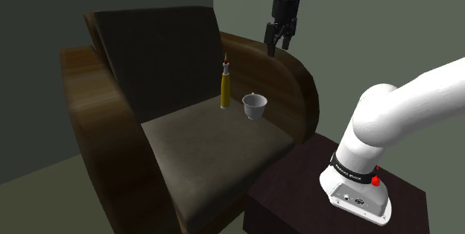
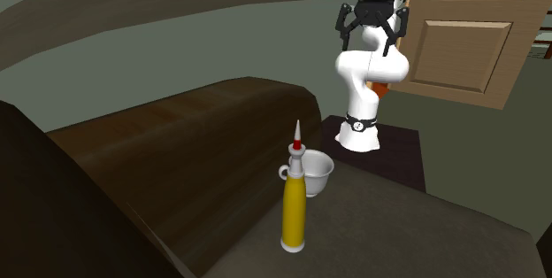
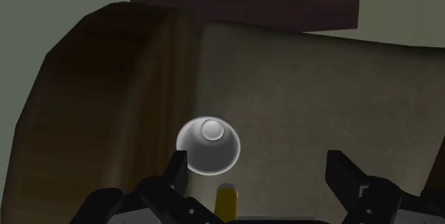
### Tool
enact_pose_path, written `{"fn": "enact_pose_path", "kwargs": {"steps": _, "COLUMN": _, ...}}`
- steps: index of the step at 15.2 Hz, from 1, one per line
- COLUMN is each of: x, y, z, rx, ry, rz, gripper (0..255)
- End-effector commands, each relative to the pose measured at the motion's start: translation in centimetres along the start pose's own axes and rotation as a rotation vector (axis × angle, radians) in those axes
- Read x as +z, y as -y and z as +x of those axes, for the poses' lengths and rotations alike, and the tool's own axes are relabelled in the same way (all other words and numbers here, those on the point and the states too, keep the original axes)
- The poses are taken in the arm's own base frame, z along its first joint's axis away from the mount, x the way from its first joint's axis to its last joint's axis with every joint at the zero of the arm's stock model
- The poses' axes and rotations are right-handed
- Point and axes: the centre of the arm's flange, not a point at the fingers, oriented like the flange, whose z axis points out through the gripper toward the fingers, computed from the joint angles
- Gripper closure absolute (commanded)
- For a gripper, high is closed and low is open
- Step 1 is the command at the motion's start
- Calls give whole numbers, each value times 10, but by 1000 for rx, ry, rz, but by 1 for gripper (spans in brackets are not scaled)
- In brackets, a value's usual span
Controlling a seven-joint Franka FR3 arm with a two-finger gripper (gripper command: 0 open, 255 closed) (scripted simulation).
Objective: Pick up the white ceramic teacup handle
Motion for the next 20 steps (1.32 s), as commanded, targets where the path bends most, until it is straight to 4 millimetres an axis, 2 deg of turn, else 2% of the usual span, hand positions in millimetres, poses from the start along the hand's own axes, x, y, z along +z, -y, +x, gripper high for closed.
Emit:
{"fn": "enact_pose_path", "kwargs": {"steps": 1, "x": 0, "y": 0, "z": 0, "rx": 0, "ry": 0, "rz": 0, "gripper": 0}}
{"fn": "enact_pose_path", "kwargs": {"steps": 20, "x": 235, "y": 4, "z": 93, "rx": 25, "ry": 38, "rz": -80, "gripper": 0}}
